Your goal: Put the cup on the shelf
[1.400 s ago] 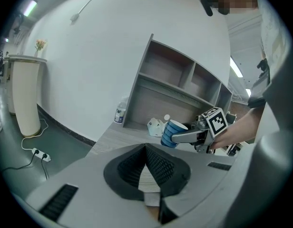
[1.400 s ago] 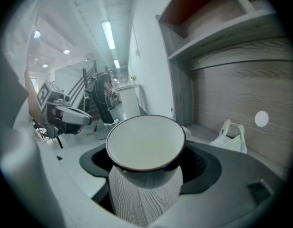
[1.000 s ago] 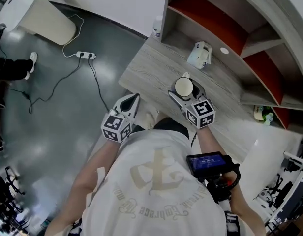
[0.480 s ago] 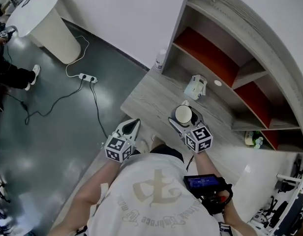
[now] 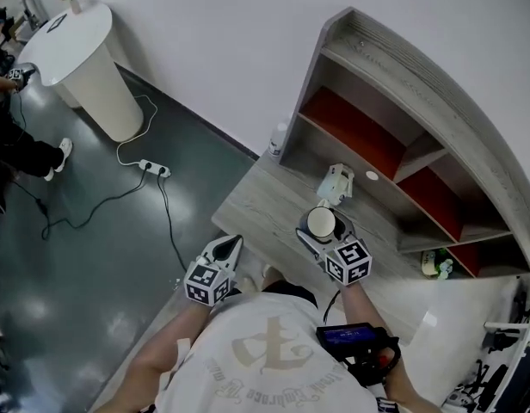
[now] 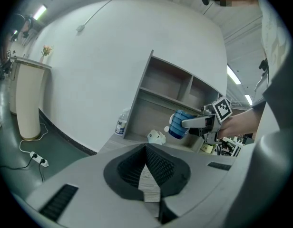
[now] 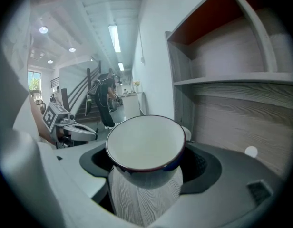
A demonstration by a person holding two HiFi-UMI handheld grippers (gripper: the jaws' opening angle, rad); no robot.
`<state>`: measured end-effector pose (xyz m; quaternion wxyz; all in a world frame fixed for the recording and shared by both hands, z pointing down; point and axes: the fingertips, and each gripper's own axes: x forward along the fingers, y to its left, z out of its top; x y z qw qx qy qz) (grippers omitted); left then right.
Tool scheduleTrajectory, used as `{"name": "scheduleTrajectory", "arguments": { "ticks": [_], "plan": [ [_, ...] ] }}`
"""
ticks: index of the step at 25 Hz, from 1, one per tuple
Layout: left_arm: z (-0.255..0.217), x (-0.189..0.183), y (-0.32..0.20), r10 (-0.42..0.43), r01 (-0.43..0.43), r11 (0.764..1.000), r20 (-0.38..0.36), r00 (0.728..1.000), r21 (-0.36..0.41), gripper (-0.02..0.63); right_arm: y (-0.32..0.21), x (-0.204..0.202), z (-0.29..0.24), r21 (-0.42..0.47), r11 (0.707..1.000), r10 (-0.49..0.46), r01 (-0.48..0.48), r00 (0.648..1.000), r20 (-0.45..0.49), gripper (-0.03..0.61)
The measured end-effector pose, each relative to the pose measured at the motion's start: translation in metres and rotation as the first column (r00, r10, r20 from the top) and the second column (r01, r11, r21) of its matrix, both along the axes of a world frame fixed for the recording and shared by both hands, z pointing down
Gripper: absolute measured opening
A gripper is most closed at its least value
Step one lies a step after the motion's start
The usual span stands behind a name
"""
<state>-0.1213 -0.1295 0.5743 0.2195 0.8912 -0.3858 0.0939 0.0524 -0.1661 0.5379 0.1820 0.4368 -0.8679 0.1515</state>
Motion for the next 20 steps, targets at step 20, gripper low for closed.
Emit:
{"name": "scheduleTrajectory", "arguments": {
  "ticks": [20],
  "plan": [
    [-0.013, 0.01, 0.015, 0.049, -0.049, 0.998, 0.023, 0.999, 0.042, 0.002, -0.033, 0.017, -0.072, 0.077, 0.995, -0.069, 0.067, 0.998, 0.015, 0.407]
  ]
}}
